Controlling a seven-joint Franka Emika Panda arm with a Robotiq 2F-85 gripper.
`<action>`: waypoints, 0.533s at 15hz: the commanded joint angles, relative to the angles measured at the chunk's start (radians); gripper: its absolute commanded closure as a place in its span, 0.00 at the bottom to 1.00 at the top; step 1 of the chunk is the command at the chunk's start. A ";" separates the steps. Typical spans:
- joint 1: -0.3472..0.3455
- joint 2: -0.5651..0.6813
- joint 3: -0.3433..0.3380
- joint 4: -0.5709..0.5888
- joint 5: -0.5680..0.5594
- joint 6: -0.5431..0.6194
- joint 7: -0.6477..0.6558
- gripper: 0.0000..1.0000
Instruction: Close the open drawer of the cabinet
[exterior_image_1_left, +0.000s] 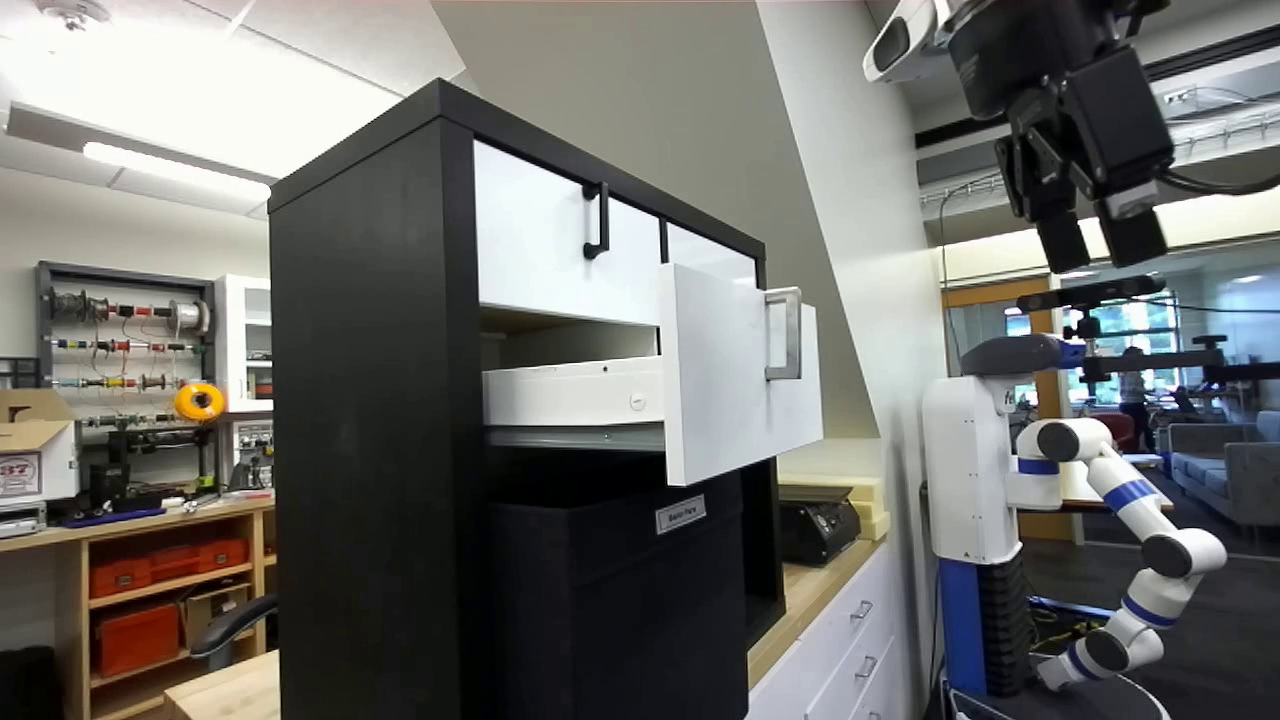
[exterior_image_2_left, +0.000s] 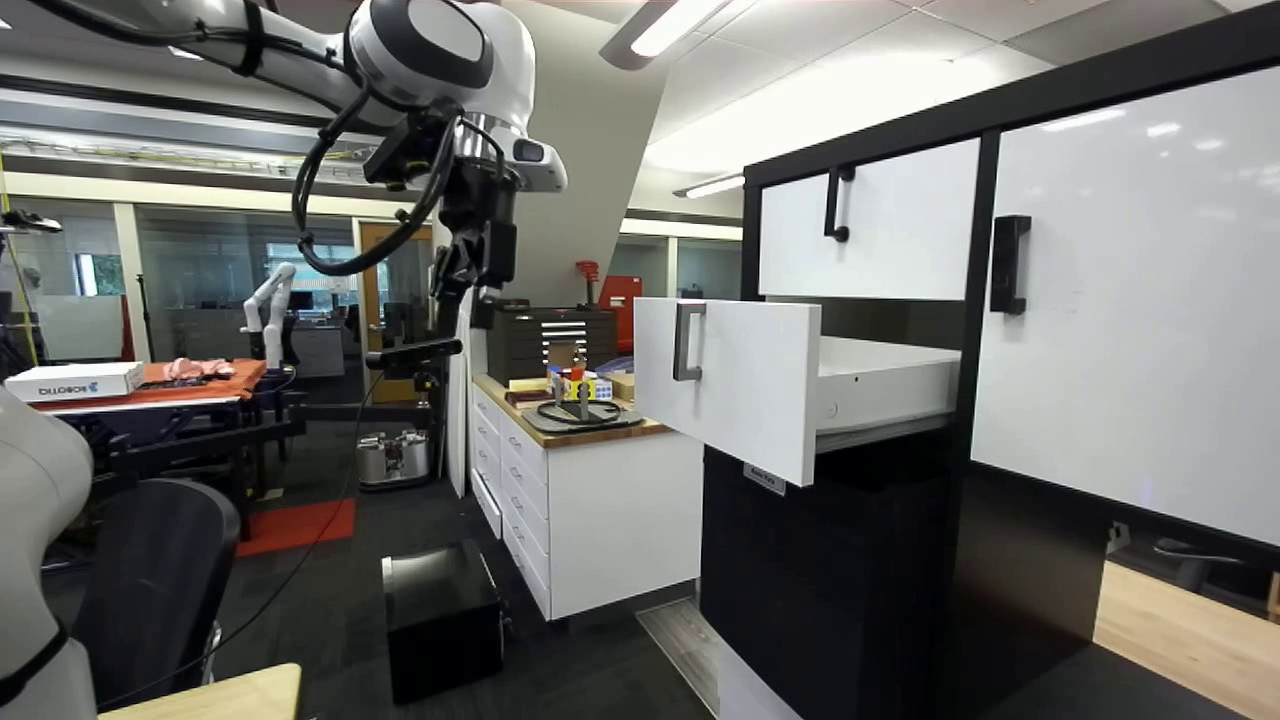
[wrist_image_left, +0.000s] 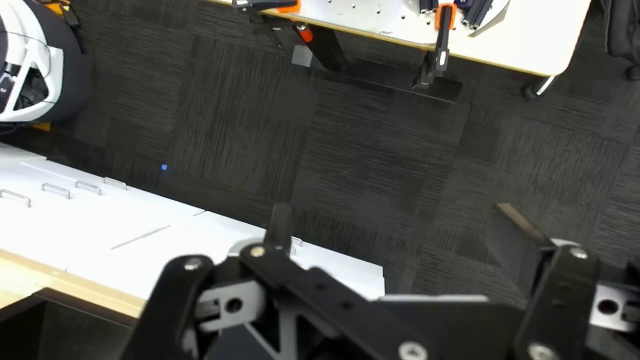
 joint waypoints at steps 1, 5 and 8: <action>0.013 -0.012 -0.026 -0.012 -0.005 0.079 0.049 0.00; -0.006 -0.018 -0.041 -0.024 -0.013 0.199 0.110 0.00; -0.021 -0.017 -0.060 -0.038 -0.008 0.274 0.151 0.00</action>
